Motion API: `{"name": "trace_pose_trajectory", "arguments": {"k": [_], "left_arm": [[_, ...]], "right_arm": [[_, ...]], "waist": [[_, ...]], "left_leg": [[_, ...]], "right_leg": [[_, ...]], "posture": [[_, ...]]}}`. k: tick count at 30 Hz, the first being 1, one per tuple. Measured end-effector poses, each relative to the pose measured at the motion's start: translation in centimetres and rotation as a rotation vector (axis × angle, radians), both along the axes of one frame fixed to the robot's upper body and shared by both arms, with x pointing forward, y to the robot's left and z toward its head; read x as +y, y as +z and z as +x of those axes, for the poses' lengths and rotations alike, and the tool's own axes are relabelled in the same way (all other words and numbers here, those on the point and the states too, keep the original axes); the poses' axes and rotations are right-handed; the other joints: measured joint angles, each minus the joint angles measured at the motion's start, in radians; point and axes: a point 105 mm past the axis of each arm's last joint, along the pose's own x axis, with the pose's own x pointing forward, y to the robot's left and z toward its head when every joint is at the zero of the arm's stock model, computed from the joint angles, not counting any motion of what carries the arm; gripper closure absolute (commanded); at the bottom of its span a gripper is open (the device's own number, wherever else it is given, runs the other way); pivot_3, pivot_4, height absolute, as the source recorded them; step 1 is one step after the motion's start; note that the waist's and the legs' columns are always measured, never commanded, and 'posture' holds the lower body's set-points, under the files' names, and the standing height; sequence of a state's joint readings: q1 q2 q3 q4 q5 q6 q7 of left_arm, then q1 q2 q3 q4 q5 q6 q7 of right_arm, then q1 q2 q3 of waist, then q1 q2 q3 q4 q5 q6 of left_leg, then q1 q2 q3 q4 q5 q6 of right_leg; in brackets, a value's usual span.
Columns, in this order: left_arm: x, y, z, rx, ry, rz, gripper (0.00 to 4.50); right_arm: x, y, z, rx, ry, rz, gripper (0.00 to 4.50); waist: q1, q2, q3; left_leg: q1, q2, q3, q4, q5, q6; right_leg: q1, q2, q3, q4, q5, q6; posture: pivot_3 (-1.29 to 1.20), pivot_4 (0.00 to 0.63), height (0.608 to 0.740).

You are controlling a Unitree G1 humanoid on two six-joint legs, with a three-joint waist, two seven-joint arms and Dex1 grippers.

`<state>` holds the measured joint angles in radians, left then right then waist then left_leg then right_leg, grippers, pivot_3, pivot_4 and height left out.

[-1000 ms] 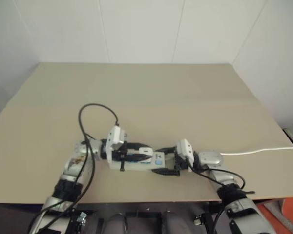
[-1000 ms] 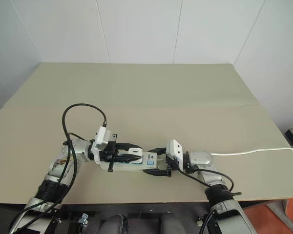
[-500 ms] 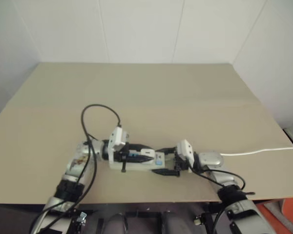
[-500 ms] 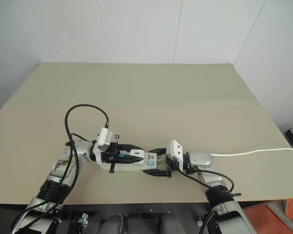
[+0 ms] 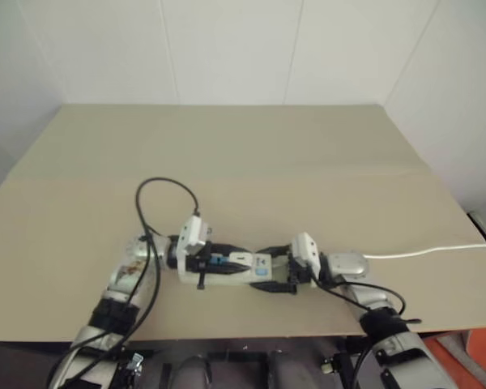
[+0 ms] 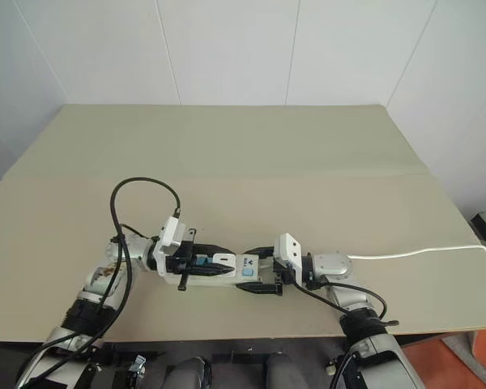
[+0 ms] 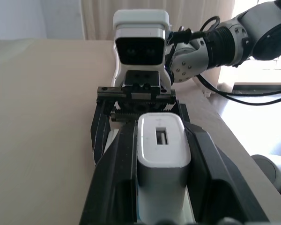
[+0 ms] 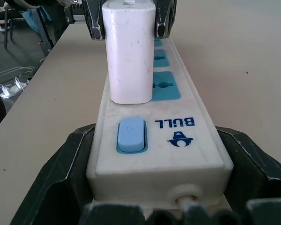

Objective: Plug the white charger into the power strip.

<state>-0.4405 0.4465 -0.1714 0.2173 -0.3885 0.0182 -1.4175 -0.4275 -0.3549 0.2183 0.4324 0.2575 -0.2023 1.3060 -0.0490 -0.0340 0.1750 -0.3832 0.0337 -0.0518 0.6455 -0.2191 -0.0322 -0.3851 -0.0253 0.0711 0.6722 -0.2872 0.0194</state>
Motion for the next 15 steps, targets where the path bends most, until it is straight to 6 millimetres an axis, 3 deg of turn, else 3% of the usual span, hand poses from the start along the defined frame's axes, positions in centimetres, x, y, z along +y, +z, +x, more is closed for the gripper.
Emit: {"name": "trace_pose_trajectory", "arguments": {"k": [15], "left_arm": [[0.37, -0.3, -0.02, -0.018, -0.009, 0.043, 3.47]], "right_arm": [[0.28, -0.27, 0.03, 0.016, 0.001, -0.01, 1.08]], "waist": [[-0.007, 0.01, -0.012]], "left_leg": [[0.002, 0.0, 0.0, -0.001, 0.0, 0.0]], "right_leg": [[0.001, 0.001, 0.001, 0.0, -0.002, 0.003]], "posture": [[0.0, 0.15, 0.74]]}}
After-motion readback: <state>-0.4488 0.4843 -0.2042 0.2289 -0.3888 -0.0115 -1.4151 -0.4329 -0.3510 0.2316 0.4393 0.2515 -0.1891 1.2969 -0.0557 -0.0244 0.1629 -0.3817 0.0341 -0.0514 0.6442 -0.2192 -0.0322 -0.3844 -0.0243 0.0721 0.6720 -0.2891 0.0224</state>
